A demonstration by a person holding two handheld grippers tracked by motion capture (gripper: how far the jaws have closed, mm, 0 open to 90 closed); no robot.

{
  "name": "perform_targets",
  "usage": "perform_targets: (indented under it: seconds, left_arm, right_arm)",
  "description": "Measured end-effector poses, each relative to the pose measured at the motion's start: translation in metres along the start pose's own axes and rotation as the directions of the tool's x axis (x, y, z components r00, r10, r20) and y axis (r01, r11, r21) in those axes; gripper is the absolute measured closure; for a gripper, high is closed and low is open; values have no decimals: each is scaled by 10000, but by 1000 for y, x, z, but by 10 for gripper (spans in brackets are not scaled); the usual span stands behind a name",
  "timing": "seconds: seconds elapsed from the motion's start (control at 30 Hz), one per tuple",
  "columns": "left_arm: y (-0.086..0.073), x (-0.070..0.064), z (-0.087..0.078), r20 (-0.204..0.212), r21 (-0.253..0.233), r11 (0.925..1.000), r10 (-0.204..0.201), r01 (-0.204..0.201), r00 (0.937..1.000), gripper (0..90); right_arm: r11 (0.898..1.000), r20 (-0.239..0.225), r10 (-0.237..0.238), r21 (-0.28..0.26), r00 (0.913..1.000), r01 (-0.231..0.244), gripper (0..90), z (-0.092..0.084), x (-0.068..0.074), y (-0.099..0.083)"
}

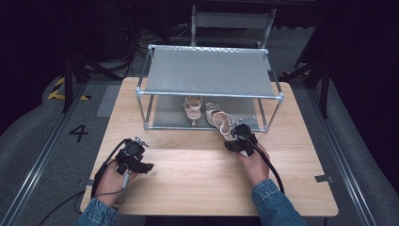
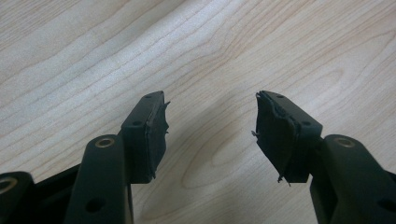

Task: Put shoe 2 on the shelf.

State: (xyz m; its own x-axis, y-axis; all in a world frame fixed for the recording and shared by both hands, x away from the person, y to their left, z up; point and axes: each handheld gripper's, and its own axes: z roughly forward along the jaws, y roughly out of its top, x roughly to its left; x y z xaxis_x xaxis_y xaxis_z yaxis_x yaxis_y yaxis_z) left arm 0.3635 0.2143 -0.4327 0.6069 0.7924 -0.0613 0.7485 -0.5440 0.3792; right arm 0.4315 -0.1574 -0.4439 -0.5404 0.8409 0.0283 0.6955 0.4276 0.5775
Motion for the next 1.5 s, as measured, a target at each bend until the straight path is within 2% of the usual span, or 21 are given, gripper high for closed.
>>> perform_targets:
  seconds: [0.1, 0.2, 0.23, 0.33, 0.57, 0.73, 1.0, 1.17, 1.2, 1.3, 1.43, 1.47, 1.5]
  left_arm:
    - [0, 0, 0, -10, 5, 10000, 42, -42, 10000, 432]
    - [-1, 0, 0, 10, 38, 10000, -81, 81, 10000, 432]
    - [-2, 1, 0, -36, 54, 10000, 13, -13, 10000, 432]
    - [-4, 1, -2, -44, -9, 9999, -109, 109, 9999, 432]
    - [-7, 2, -2, -87, 33, 9999, -149, 149, 9999, 432]
    - [-5, 3, -2, -62, 1, 9998, -215, 215, 9997, 432]
    - [5, -3, 2, -22, 7, 9998, 210, -210, 9998, 432]
    - [5, -2, 1, 26, -21, 9998, 209, -208, 9998, 432]
    - [5, -2, 1, 44, -24, 10000, 84, -84, 10000, 432]
    - [5, 0, 1, 31, -42, 9999, 143, -143, 9999, 432]
    - [5, -1, 2, 27, 21, 9999, 163, -163, 9999, 432]
    - [5, -1, 2, 13, 32, 9998, 182, -182, 9998, 432]
    - [5, -1, 2, 18, 35, 9998, 183, -183, 9998, 432]
  right_arm:
    - [9998, -56, -10, -209, 10000, 9, 678, -3, 2, 3]
    - [9997, -89, -98, -234, 9999, 95, 698, -3, 4, 5]
    - [9997, -95, -106, -205, 9999, 104, 708, -3, 6, 7]
    - [9989, -97, -59, -456, 9999, 55, 746, -3, 8, 12]
    - [9981, -135, 45, -615, 9999, -53, 750, 0, 10, 21]
    - [9974, -230, 284, -653, 9993, -298, 751, 5, 11, 29]
    - [9955, -143, 605, -720, 9981, -614, 752, 15, 5, 47]
    - [9941, -81, 849, -675, 9964, -852, 753, 23, 2, 56]
    - [9949, -88, 674, -748, 9977, -679, 753, 25, 1, 58]
    - [9966, 35, 390, -725, 9992, -386, 751, 31, 2, 62]
    - [9973, -137, 363, -627, 9992, -371, 753, 38, 2, 65]
    - [9975, -54, 504, -501, 9987, -506, 753, 39, 3, 66]
    - [9974, -226, 362, -610, 9991, -375, 754, 40, 3, 67]
